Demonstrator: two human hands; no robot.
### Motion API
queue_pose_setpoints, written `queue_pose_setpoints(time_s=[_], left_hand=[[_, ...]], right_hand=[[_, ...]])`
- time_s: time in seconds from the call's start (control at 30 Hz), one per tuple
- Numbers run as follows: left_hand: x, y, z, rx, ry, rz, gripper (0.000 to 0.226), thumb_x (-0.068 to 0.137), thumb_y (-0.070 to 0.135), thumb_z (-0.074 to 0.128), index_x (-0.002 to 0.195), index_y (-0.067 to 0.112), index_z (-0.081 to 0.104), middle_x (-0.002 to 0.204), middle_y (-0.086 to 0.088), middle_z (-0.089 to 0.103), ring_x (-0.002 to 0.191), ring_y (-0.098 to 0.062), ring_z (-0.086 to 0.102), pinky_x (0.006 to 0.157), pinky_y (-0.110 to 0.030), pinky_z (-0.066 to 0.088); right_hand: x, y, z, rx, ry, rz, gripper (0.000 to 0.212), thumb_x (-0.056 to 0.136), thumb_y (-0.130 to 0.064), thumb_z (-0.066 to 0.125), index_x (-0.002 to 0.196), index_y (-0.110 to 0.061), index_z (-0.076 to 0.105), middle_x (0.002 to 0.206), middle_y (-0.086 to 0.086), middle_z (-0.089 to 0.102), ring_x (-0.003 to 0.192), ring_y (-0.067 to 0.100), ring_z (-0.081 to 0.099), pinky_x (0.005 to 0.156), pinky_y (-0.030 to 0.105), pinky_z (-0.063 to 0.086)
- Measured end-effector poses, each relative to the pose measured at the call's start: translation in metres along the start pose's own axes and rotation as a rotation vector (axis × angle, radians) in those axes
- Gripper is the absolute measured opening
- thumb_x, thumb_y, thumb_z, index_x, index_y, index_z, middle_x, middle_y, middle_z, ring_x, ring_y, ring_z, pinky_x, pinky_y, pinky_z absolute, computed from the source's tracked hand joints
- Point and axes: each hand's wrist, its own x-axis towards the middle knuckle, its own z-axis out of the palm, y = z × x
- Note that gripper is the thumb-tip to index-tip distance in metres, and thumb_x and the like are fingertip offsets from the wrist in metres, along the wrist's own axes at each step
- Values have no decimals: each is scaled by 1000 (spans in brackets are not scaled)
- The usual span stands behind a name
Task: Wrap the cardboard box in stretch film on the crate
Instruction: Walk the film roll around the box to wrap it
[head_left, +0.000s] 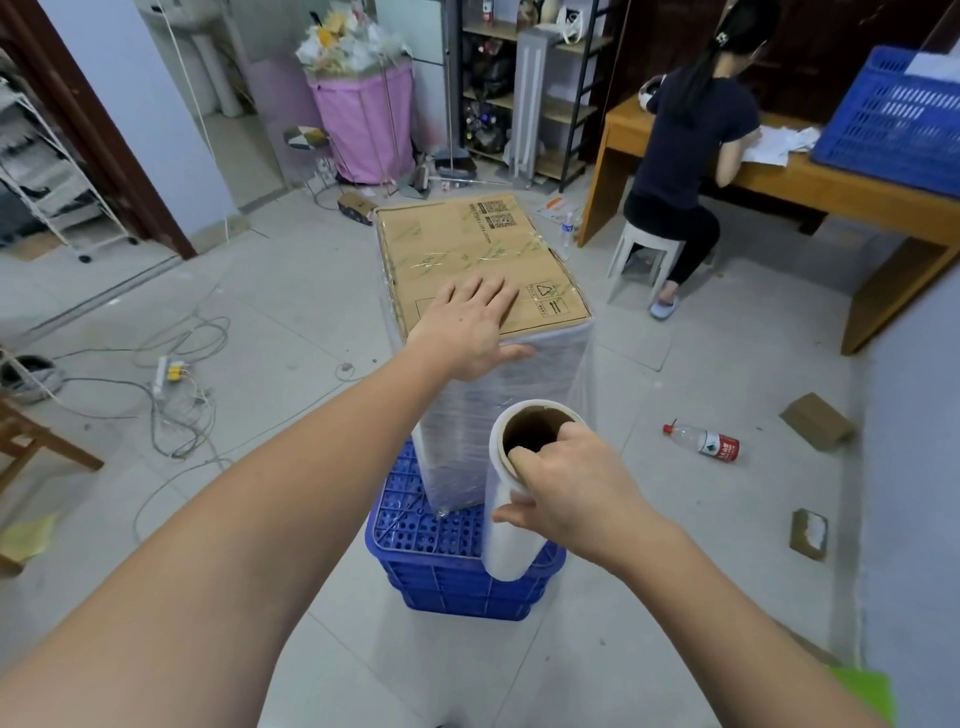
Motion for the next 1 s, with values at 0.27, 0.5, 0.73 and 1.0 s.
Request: queue_pose_setpoints(time_s=[0.27, 0.5, 0.73, 1.0], left_hand=[[0, -3, -4, -79, 32, 18, 106, 84, 88, 42, 165, 27, 14, 173, -1, 14, 159, -26, 8, 128, -51, 8], [9, -30, -23, -303, -115, 231, 89, 88, 73, 61, 160, 31, 30, 167, -3, 26, 155, -28, 19, 127, -52, 13], [-3, -81, -22, -109, -140, 543, 91, 91, 74, 55, 164, 39, 14, 174, 3, 7, 159, -22, 6, 126, -43, 3], [4, -78, -5, -83, -49, 532, 75, 96, 71, 40, 162, 46, 13, 173, 6, 7, 159, -20, 7, 128, -46, 4]], right_hand=[[14, -22, -20, 36, -195, 225, 60, 85, -78, 39, 81, -19, 48, 67, -4, 52, 67, 19, 53, 65, 33, 40], [35, -48, -23, 116, -278, 589, 15, 95, -33, 52, 93, -18, 51, 79, -2, 56, 72, 19, 57, 63, 33, 50], [60, -68, -10, -13, -128, 880, 32, 85, -53, 52, 88, -22, 42, 67, -4, 53, 60, 17, 49, 48, 30, 30], [47, -82, 23, -268, 201, 851, 55, 73, -60, 73, 59, -18, 39, 41, -1, 36, 42, 22, 36, 45, 25, 24]])
